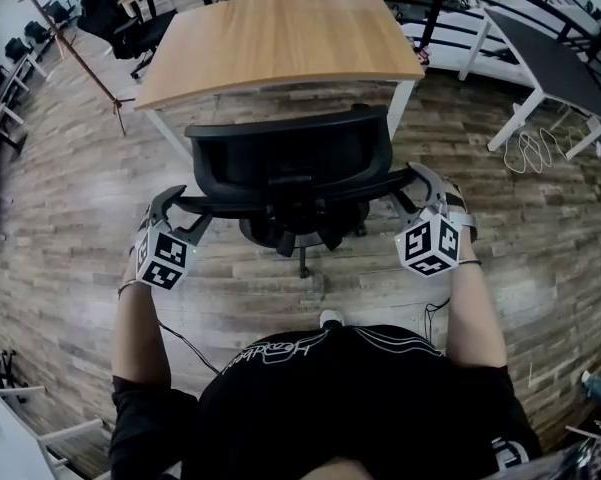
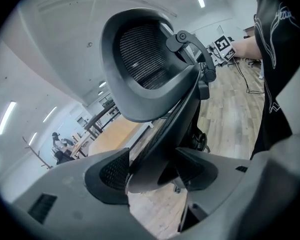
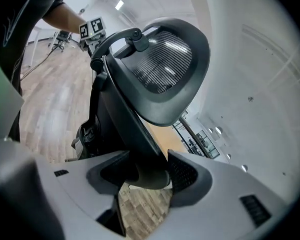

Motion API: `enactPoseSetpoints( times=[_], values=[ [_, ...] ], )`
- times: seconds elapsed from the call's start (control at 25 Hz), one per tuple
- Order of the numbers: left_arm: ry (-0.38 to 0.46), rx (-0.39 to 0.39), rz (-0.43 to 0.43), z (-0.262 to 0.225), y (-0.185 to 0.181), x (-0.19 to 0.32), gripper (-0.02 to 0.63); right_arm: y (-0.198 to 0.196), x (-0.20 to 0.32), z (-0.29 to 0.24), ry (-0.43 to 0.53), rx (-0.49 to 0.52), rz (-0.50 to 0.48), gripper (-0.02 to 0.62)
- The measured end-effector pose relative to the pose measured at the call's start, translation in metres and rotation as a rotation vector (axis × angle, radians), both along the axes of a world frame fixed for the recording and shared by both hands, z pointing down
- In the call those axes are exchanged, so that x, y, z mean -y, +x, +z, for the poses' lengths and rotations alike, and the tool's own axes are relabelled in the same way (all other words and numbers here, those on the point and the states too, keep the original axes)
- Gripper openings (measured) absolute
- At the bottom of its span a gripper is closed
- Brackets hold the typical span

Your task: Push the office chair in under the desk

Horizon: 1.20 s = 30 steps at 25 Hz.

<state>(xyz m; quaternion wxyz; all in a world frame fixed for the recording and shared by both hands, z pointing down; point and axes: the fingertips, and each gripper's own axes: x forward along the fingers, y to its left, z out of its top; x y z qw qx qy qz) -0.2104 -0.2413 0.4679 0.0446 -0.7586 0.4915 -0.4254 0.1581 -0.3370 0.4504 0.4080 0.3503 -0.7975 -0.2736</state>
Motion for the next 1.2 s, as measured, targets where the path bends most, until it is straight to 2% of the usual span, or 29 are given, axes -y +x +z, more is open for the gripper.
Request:
enactPoseSetpoints(
  times=[0.4, 0.8, 1.0, 1.2],
  values=[
    [-0.018, 0.019, -0.091, 0.001, -0.011, 0.044, 0.281, -0.013, 0.058, 0.000, 0.006, 0.012, -0.055, 0.261],
    [-0.040, 0.033, -0.119, 0.003, -0.032, 0.087, 0.282, -0.035, 0.103, 0.000, -0.003, 0.013, -0.076, 0.261],
    [-0.024, 0.043, -0.124, 0.001, -0.050, 0.132, 0.284, -0.052, 0.147, -0.003, -0.006, 0.010, -0.071, 0.261],
    [-0.018, 0.051, -0.121, 0.002, -0.054, 0.135, 0.284, -0.056, 0.148, -0.003, -0.006, 0.005, -0.063, 0.261]
  ],
)
